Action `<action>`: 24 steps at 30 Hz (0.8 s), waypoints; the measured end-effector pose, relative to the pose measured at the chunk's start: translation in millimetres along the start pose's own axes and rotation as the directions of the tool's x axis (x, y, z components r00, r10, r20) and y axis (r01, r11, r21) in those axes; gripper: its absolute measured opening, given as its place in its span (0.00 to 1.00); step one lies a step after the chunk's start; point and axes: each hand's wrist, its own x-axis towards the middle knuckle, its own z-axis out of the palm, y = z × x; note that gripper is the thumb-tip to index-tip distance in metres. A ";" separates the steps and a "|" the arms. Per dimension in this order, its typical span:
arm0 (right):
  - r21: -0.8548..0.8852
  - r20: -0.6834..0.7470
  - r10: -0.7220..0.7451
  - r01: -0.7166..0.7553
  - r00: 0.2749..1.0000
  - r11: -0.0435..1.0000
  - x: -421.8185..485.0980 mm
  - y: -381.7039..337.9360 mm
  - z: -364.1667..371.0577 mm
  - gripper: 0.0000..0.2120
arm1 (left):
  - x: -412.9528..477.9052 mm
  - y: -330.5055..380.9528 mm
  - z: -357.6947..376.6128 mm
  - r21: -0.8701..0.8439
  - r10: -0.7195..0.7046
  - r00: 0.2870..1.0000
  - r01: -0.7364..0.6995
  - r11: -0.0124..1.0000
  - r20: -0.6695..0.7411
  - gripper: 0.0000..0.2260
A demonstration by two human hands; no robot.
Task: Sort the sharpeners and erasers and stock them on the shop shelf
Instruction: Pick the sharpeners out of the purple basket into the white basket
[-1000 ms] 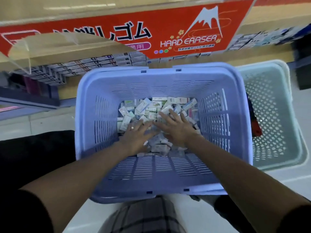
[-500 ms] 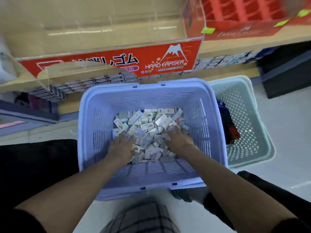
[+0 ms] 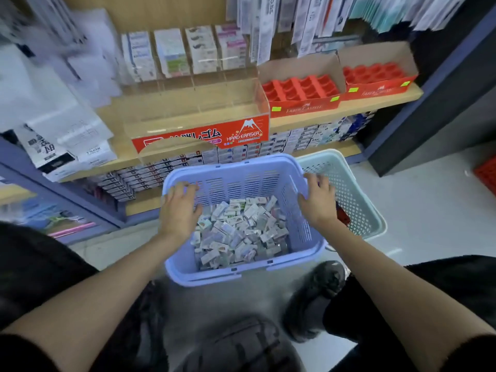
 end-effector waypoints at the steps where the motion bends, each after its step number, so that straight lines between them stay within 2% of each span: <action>1: 0.093 0.073 0.136 -0.142 0.988 0.985 -0.2 6.4 0.3 0.27 | -5.3 -7.1 0.7 0.022 -0.099 0.995 0.099 0.995 -0.012 0.21; 2: 0.189 0.182 0.216 -0.249 0.959 0.950 -0.6 10.3 3.1 0.30 | -10.8 -13.2 2.8 0.026 -0.206 0.979 0.205 0.978 0.002 0.23; 4: 0.293 0.324 0.206 -0.305 0.923 0.906 -4.1 15.1 12.7 0.36 | -19.7 -27.1 15.0 -0.024 -0.355 0.931 0.358 0.933 0.084 0.25; 7: 0.255 0.285 0.193 -0.268 0.939 0.929 -8.9 15.3 18.6 0.37 | -27.4 -44.8 35.2 -0.108 -0.419 0.887 0.444 0.890 0.194 0.28; 11: 0.232 0.262 0.225 -0.287 0.938 0.929 -19.0 5.2 19.0 0.37 | -28.9 -64.2 41.0 -0.106 -0.463 0.862 0.490 0.865 0.205 0.32; 17: 0.232 0.311 0.042 -0.119 0.950 0.965 -23.5 -45.3 36.4 0.36 | -53.6 -121.6 26.4 -0.101 -0.559 0.815 0.576 0.811 0.153 0.30; 20: 0.257 0.333 -0.028 -0.063 0.942 0.964 -29.5 -71.4 51.1 0.36 | -60.6 -158.9 18.1 -0.164 -0.582 0.792 0.608 0.777 0.182 0.29; 24: 0.283 0.370 -0.092 -0.018 0.924 0.959 -41.4 -93.8 69.2 0.37 | -52.9 -177.7 8.5 -0.314 -0.671 0.684 0.729 0.609 0.287 0.39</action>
